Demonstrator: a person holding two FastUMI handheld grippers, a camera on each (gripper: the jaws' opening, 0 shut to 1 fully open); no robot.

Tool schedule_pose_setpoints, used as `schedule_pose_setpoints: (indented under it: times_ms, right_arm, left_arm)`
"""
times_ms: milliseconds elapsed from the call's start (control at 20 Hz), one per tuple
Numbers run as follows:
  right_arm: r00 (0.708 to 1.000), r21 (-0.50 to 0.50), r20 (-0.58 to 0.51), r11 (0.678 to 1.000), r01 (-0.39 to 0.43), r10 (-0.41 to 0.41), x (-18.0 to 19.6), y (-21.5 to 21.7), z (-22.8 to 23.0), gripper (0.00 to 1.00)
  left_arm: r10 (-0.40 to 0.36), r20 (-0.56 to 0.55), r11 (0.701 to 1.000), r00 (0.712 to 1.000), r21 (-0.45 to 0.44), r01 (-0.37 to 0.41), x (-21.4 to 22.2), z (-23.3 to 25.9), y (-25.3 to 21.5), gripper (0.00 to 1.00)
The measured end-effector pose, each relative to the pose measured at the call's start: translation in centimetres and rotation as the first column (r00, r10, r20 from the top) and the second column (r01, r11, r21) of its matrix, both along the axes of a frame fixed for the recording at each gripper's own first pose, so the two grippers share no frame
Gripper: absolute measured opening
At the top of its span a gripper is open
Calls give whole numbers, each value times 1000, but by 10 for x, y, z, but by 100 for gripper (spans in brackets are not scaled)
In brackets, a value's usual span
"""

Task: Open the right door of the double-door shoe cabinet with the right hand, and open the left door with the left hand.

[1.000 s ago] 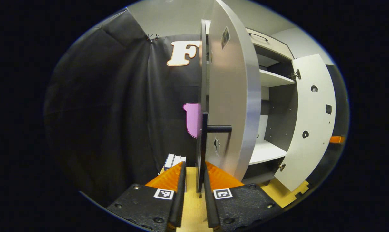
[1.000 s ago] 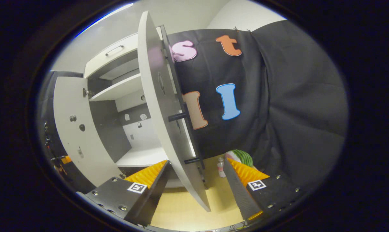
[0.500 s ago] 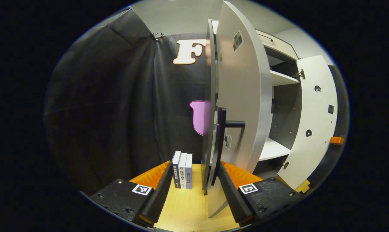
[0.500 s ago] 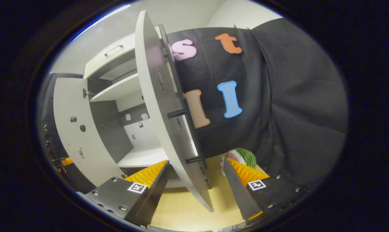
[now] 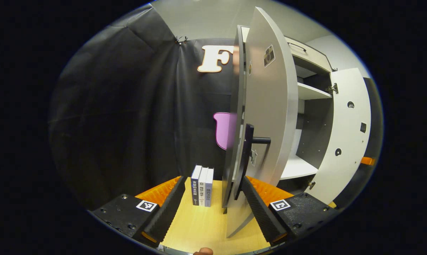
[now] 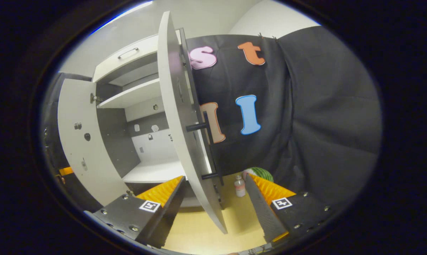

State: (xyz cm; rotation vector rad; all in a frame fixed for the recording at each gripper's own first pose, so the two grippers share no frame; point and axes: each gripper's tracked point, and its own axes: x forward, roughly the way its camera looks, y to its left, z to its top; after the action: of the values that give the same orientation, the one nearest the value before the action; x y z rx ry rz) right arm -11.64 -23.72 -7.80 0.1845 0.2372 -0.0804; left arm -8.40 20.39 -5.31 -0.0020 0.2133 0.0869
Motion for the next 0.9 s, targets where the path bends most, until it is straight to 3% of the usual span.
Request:
schedule_pose_setpoints:
  times_ms: [300,350,450,750,850,900]
  right_arm:
    - [999,-66,43,998,-6,9,-9,24,30,99]
    - [999,-73,44,997,-1,5,-10,28,32,94]
    - [999,-77,43,997,4,-1,-15,37,39,98]
    - [997,-26,42,998,-65,66,-26,90,58,99]
    - [993,-19,49,994,-107,107,-24,113,64,99]
    - [990,-12,55,992,-128,129,-21,125,68,99]
  left_arm:
    - [36,19,999,999,21,-36,-19,27,-3,94]
    - [32,23,999,999,19,-33,-21,31,-7,94]
    - [23,29,1000,999,21,-23,-27,38,-15,94]
    - [-80,50,997,996,-6,80,-33,52,-71,99]
    - [-140,62,990,988,-25,142,-28,56,-98,99]
    - [-170,73,985,983,-25,172,-26,58,-109,94]
